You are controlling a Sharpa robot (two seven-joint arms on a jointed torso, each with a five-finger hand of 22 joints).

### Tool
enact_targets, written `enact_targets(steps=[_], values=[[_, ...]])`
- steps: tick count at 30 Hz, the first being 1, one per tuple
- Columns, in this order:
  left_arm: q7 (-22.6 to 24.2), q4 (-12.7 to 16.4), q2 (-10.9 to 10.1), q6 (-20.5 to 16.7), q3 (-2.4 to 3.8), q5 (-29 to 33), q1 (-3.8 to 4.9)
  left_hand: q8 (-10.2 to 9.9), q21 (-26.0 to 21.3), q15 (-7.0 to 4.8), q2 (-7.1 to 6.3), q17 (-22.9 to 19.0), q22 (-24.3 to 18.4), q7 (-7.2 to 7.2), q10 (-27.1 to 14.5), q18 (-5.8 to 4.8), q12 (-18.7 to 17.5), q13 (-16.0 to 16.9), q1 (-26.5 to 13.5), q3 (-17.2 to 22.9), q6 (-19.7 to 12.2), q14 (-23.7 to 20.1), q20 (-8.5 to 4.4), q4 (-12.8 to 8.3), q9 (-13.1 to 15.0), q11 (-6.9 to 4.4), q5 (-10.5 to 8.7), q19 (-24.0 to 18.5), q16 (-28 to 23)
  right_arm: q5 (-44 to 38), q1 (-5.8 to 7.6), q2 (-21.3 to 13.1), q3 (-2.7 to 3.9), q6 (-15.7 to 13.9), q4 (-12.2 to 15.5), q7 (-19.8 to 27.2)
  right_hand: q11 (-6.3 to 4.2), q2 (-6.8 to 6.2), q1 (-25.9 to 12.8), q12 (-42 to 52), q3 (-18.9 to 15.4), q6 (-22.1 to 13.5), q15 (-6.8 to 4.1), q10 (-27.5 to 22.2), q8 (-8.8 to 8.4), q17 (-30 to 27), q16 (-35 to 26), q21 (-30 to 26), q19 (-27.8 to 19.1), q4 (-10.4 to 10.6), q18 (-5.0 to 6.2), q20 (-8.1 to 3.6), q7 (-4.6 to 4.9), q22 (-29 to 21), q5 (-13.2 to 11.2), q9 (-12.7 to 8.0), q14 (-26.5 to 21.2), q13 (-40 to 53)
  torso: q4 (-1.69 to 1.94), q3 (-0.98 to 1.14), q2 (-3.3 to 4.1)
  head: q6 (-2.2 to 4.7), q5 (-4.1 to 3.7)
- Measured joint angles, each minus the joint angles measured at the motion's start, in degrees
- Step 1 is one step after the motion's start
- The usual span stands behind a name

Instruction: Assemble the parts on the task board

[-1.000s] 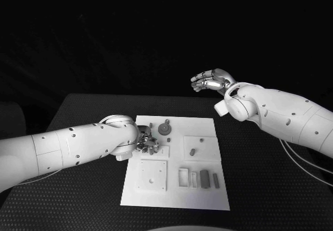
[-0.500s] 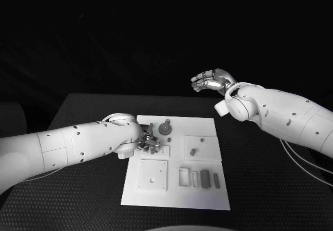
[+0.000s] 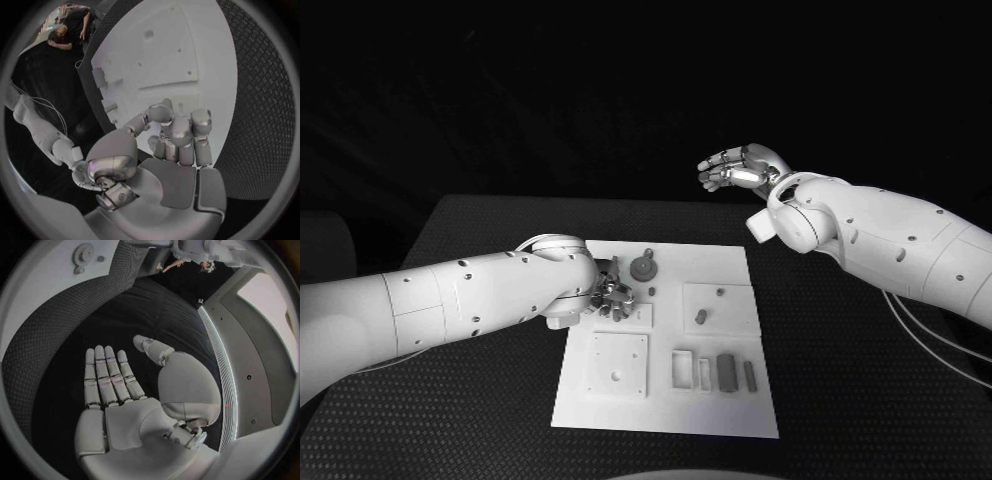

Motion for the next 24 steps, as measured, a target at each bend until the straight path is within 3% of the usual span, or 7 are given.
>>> enact_targets(steps=[8,13,22,24], values=[[-0.5,-0.4,0.8,0.4,-0.05,-1.4,0.01,0.3,0.0,0.00,-0.15,-0.2,0.0,-0.21,0.0,0.00,0.3,-0.3,-0.2,0.0,0.3,0.0,0.00,0.0,0.1,0.00,-0.08,0.0,0.2,0.0,0.00,0.0,0.00,0.0,0.0,0.0,0.00,0.00,0.0,0.0,0.0,0.0,0.00,0.0,0.00,-0.1,0.0,0.0,0.0,0.0,0.00,0.00,0.00,0.1,0.0,0.0,0.0,0.0,0.02,0.00,0.01,-0.01,0.02],[-0.6,-0.5,0.9,0.6,-0.04,-1.8,0.01,0.3,0.0,-0.01,-0.22,-0.4,0.0,-0.51,0.0,0.39,0.6,-0.5,-0.2,-0.6,0.8,0.0,0.13,1.1,-0.1,0.00,-2.43,-0.3,0.5,0.0,0.00,0.1,-0.01,0.1,0.0,0.0,0.00,0.00,0.0,0.0,0.0,0.0,0.00,0.0,0.00,-0.1,0.0,0.0,0.0,0.0,0.00,0.00,0.00,0.1,0.0,0.0,0.0,0.0,-0.03,-0.03,0.01,0.11,0.05],[-0.7,-0.5,1.0,0.7,-0.03,-2.2,-0.01,0.3,0.0,-0.02,-0.61,-0.5,0.0,-0.68,0.0,0.49,0.6,-0.6,-0.6,0.1,1.4,0.0,0.07,2.1,-0.1,0.00,-2.88,-0.3,0.5,0.0,0.00,0.1,-0.01,0.2,0.0,0.0,0.00,0.00,0.0,0.0,0.2,0.0,0.00,0.0,0.00,-0.1,0.0,0.0,0.0,-0.2,0.00,0.00,0.00,0.1,0.0,0.0,0.0,0.0,0.00,-0.02,0.02,0.07,-0.02],[-0.7,-0.6,1.0,0.7,-0.05,-2.2,-0.01,0.4,0.0,-0.20,-0.87,-0.5,0.0,-0.79,0.0,0.76,0.6,-0.6,-1.0,0.6,1.5,0.2,0.07,3.3,-0.1,0.00,-3.67,-0.3,0.5,0.0,0.00,0.1,-0.01,0.2,0.0,0.0,0.00,0.00,0.0,0.0,0.2,0.0,0.00,0.0,0.00,-0.1,0.0,0.0,0.0,-0.2,0.00,0.00,0.00,0.1,0.0,0.0,0.0,0.0,0.01,-0.02,0.03,0.06,-0.03]])
